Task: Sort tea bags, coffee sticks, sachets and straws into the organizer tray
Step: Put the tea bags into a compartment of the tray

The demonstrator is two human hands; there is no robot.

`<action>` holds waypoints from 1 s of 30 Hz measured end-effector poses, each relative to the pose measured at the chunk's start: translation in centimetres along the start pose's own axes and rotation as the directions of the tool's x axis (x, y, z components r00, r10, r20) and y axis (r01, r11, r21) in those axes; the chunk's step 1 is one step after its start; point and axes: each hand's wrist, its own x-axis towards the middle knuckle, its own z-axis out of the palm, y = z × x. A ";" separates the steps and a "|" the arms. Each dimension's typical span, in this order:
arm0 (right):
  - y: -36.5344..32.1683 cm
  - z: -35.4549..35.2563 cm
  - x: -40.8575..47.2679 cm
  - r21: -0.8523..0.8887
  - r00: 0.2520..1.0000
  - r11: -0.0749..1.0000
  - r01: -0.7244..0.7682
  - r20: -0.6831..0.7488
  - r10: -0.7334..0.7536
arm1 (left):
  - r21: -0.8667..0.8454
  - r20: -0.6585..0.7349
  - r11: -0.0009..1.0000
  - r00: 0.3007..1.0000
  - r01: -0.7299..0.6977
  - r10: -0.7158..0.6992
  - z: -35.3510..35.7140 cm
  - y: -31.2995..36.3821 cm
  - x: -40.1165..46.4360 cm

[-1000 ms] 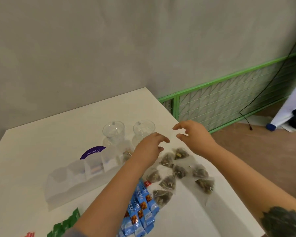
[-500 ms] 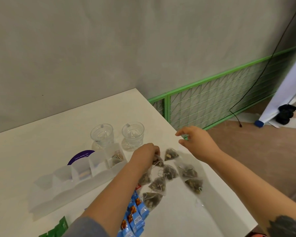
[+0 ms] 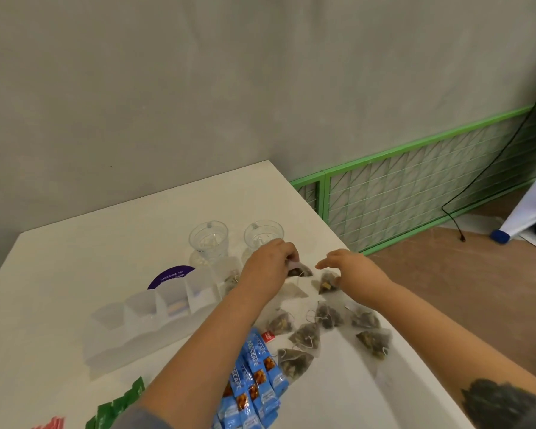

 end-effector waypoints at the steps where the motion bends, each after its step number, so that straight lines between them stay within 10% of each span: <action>1: 0.0 0.3 0.3 -0.043 0.999 0.999 -0.001 0.040 0.003 | -0.013 -0.022 1.000 1.000 -0.004 0.004 -0.3 -0.1 -0.1; 15: -0.2 1.8 1.9 -0.081 0.990 0.991 -0.108 0.084 0.114 | -0.143 -0.264 0.989 0.961 0.045 -0.082 -5.6 -1.1 -1.5; 30: -8.3 -4.6 0.8 0.553 0.975 0.828 0.096 -0.219 0.034 | -0.133 -0.315 0.972 0.921 0.194 -0.227 -9.2 -5.1 -3.8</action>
